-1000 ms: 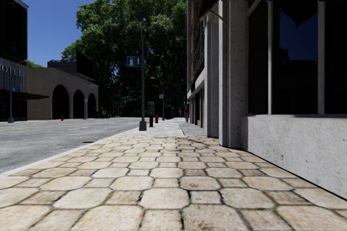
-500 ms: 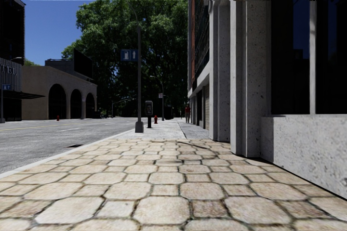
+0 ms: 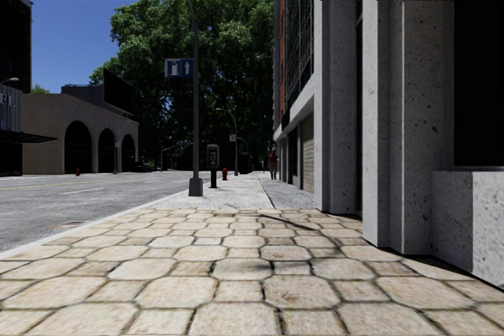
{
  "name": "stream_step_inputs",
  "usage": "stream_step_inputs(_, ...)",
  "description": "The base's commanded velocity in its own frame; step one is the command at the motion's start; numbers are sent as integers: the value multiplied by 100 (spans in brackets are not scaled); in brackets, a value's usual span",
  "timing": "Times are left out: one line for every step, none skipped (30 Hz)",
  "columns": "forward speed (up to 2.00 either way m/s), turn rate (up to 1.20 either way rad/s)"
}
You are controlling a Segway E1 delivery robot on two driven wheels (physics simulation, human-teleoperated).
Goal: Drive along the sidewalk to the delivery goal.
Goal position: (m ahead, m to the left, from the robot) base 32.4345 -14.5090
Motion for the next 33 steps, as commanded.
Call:
stream_step_inputs(200,0)
stream_step_inputs(200,0)
stream_step_inputs(200,0)
stream_step_inputs(200,0)
stream_step_inputs(200,0)
stream_step_inputs(200,0)
stream_step_inputs(200,0)
stream_step_inputs(200,0)
stream_step_inputs(200,0)
stream_step_inputs(200,0)
stream_step_inputs(200,0)
stream_step_inputs(200,0)
stream_step_inputs(200,0)
stream_step_inputs(200,0)
stream_step_inputs(200,0)
stream_step_inputs(200,0)
stream_step_inputs(200,0)
stream_step_inputs(200,0)
stream_step_inputs(200,0)
stream_step_inputs(200,0)
stream_step_inputs(200,0)
stream_step_inputs(200,0)
stream_step_inputs(200,0)
stream_step_inputs(200,0)
stream_step_inputs(200,0)
stream_step_inputs(200,0)
stream_step_inputs(200,0)
stream_step_inputs(200,0)
stream_step_inputs(200,0)
stream_step_inputs(200,0)
stream_step_inputs(200,0)
stream_step_inputs(200,0)
stream_step_inputs(200,0)
